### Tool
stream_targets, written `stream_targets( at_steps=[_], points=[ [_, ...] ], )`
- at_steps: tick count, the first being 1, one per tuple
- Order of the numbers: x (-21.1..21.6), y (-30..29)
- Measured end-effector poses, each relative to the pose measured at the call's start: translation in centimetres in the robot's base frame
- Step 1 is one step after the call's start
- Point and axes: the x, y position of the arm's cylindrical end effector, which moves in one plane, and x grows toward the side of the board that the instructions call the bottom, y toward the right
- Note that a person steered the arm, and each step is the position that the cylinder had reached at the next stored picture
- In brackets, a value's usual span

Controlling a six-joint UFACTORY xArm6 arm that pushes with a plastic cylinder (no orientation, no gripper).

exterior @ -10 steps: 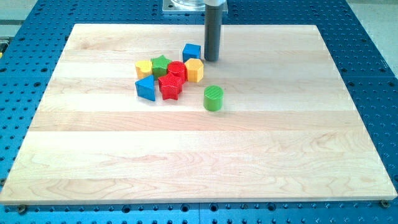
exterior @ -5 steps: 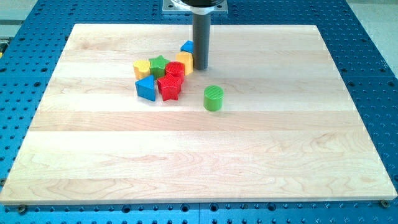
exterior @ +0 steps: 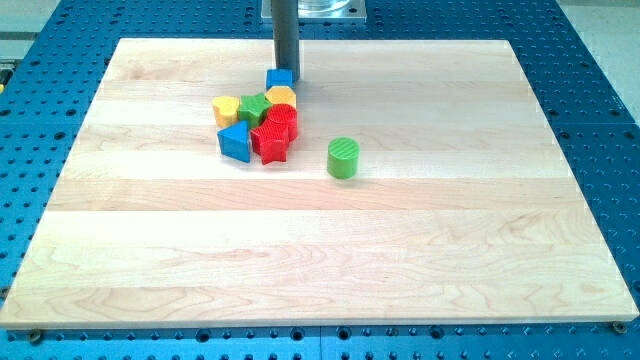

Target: Place the blue cube above the green star

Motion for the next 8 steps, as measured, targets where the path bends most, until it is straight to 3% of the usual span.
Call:
stream_targets(
  at_steps=[1, 2, 3, 6, 7, 8],
  points=[
    [-1.4, 3.6],
    [-0.4, 3.5],
    [0.9, 0.4],
    [2.7, -1.3],
    [1.6, 6.0],
    [6.5, 13.9]
  ],
)
